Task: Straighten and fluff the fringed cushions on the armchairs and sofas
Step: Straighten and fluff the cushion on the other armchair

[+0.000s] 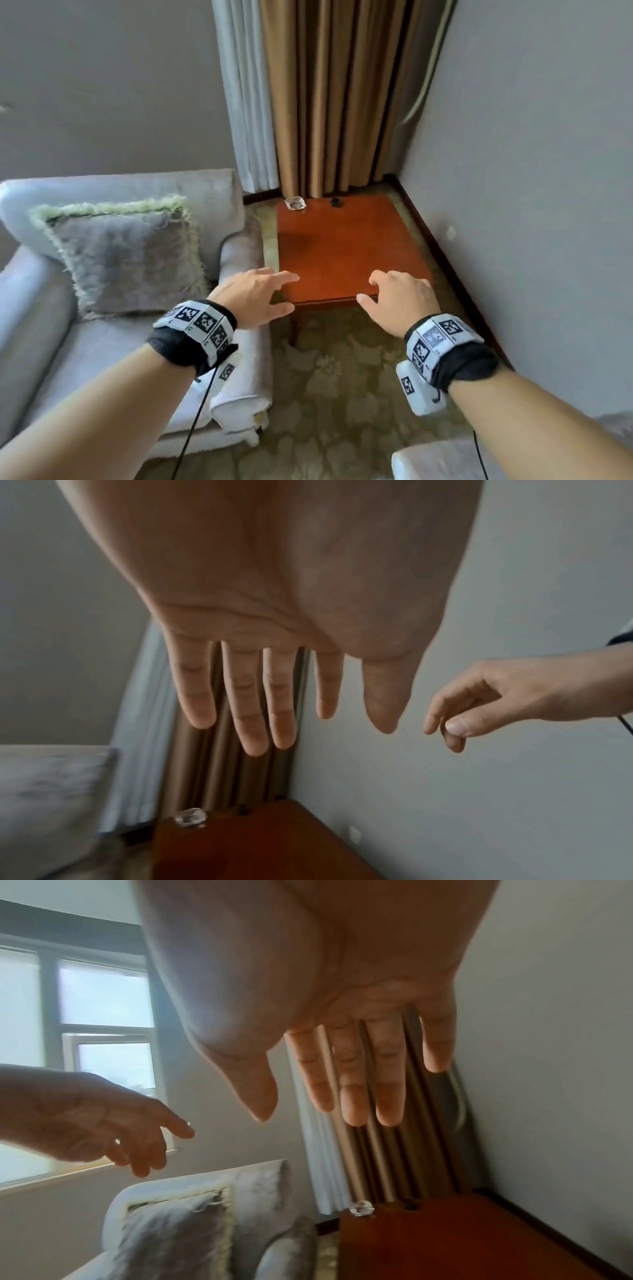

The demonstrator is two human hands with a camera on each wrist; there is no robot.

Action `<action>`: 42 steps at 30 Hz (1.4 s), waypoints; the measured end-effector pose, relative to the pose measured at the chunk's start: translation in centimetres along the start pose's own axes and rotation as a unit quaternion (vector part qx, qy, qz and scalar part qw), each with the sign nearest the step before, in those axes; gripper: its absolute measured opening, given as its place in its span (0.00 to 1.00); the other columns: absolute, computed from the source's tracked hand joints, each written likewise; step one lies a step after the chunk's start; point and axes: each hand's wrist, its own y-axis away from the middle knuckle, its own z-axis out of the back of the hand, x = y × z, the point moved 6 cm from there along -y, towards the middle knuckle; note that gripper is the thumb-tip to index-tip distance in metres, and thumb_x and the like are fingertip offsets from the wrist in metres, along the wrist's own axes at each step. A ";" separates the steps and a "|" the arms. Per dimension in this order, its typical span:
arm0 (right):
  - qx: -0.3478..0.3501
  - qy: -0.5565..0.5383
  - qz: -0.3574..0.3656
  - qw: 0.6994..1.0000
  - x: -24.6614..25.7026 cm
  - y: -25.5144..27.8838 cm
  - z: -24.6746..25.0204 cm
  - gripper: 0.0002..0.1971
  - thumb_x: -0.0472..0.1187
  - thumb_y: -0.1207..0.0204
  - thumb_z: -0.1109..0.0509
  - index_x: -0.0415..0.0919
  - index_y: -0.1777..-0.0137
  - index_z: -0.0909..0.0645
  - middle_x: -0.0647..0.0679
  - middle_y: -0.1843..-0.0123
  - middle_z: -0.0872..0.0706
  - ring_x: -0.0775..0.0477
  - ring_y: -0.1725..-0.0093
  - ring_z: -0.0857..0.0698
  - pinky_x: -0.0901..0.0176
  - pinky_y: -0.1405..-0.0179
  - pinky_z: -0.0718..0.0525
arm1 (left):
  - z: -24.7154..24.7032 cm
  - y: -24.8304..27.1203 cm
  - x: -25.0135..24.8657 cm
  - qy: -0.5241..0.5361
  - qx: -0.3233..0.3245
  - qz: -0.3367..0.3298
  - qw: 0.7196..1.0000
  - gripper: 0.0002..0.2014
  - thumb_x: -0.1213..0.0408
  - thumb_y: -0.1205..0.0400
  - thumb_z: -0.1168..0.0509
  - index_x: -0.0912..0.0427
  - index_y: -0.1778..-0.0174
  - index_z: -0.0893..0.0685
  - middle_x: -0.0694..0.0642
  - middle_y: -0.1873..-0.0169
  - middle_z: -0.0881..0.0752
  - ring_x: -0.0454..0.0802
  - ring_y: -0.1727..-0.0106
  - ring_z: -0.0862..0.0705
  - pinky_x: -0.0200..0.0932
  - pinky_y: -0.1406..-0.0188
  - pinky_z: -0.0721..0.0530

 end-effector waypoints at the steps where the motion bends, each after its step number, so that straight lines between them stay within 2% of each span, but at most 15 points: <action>1: 0.002 0.002 0.029 1.000 3.3 -1.7 0.1 0.23 0.64 0.18 0.40 0.51 0.32 0.20 0.50 0.41 0.12 0.43 0.42 0.14 0.44 0.37 0.20 | 0.6 0.9 3.1 0.002 -0.008 0.022 1.000 0.28 0.38 0.17 0.39 0.32 0.19 0.33 0.44 0.33 0.18 0.52 0.35 0.15 0.51 0.41 0.15; 7: 0.028 0.017 0.182 0.983 21.3 -8.4 -1.6 0.21 0.63 0.20 0.39 0.51 0.38 0.19 0.49 0.45 0.12 0.42 0.43 0.13 0.43 0.38 0.20 | 1.1 8.1 19.5 0.025 -0.030 0.176 0.984 0.29 0.35 0.19 0.38 0.30 0.20 0.33 0.46 0.31 0.18 0.55 0.31 0.17 0.53 0.35 0.17; 10: 0.050 0.030 0.241 0.969 28.7 -10.9 -2.8 0.22 0.63 0.21 0.38 0.50 0.35 0.20 0.46 0.42 0.12 0.39 0.39 0.14 0.43 0.38 0.21 | 1.3 11.4 25.5 0.036 -0.039 0.224 0.973 0.29 0.37 0.18 0.37 0.32 0.19 0.32 0.47 0.30 0.18 0.54 0.29 0.19 0.50 0.34 0.18; 13: 0.062 0.034 0.285 0.956 34.6 -13.4 -3.6 0.25 0.64 0.22 0.37 0.51 0.31 0.22 0.45 0.39 0.13 0.38 0.36 0.15 0.43 0.36 0.23 | 1.4 12.7 31.1 0.038 -0.045 0.258 0.964 0.29 0.37 0.18 0.37 0.33 0.19 0.32 0.47 0.31 0.18 0.52 0.29 0.18 0.49 0.34 0.19; 17: 0.068 0.029 0.331 0.941 40.7 -17.6 -4.6 0.27 0.65 0.22 0.36 0.52 0.29 0.24 0.46 0.39 0.13 0.38 0.37 0.15 0.42 0.36 0.24 | 2.2 12.4 37.3 0.040 -0.077 0.294 0.952 0.31 0.35 0.20 0.38 0.31 0.19 0.34 0.46 0.32 0.17 0.50 0.30 0.18 0.51 0.35 0.18; 21: 0.070 0.017 0.340 0.938 46.3 -22.8 -5.8 0.27 0.65 0.22 0.36 0.52 0.28 0.24 0.46 0.39 0.13 0.38 0.36 0.16 0.43 0.34 0.24 | 2.4 11.4 43.5 0.060 -0.099 0.311 0.943 0.33 0.31 0.21 0.40 0.28 0.19 0.40 0.42 0.36 0.16 0.49 0.35 0.16 0.51 0.38 0.16; 26: 0.083 0.027 0.339 0.937 51.6 -26.7 -8.6 0.29 0.66 0.22 0.37 0.54 0.25 0.26 0.47 0.40 0.14 0.39 0.35 0.18 0.43 0.33 0.24 | 0.2 11.9 50.2 0.124 -0.122 0.346 0.922 0.35 0.30 0.22 0.41 0.27 0.18 0.43 0.45 0.39 0.16 0.48 0.37 0.16 0.50 0.39 0.16; 30: 0.086 0.043 0.342 0.935 56.5 -29.6 -11.0 0.32 0.69 0.21 0.39 0.56 0.21 0.31 0.47 0.38 0.16 0.40 0.34 0.20 0.42 0.32 0.24 | -2.3 11.6 56.7 0.165 -0.133 0.354 0.911 0.35 0.34 0.20 0.38 0.28 0.17 0.42 0.45 0.39 0.16 0.47 0.36 0.17 0.49 0.37 0.17; 37: 0.089 0.073 0.312 0.943 66.3 -33.5 -16.6 0.39 0.75 0.23 0.45 0.59 0.15 0.39 0.50 0.40 0.18 0.43 0.36 0.21 0.45 0.32 0.24 | -8.8 10.2 69.9 0.266 -0.126 0.322 0.900 0.36 0.29 0.22 0.41 0.26 0.17 0.44 0.46 0.42 0.17 0.47 0.42 0.15 0.52 0.39 0.15; 40: 0.080 0.071 0.302 0.947 70.6 -35.3 -18.6 0.42 0.78 0.27 0.49 0.60 0.15 0.39 0.50 0.40 0.19 0.44 0.36 0.21 0.44 0.33 0.23 | -11.0 10.7 75.6 0.315 -0.148 0.337 0.875 0.35 0.32 0.21 0.38 0.27 0.18 0.41 0.44 0.39 0.17 0.47 0.39 0.15 0.53 0.36 0.16; 42: 0.069 0.068 0.301 0.949 72.9 -36.5 -19.3 0.44 0.81 0.30 0.54 0.61 0.16 0.39 0.51 0.42 0.20 0.45 0.38 0.21 0.45 0.36 0.21 | -12.3 10.7 78.5 0.343 -0.167 0.347 0.857 0.35 0.30 0.22 0.39 0.28 0.18 0.39 0.46 0.39 0.17 0.48 0.39 0.15 0.54 0.35 0.17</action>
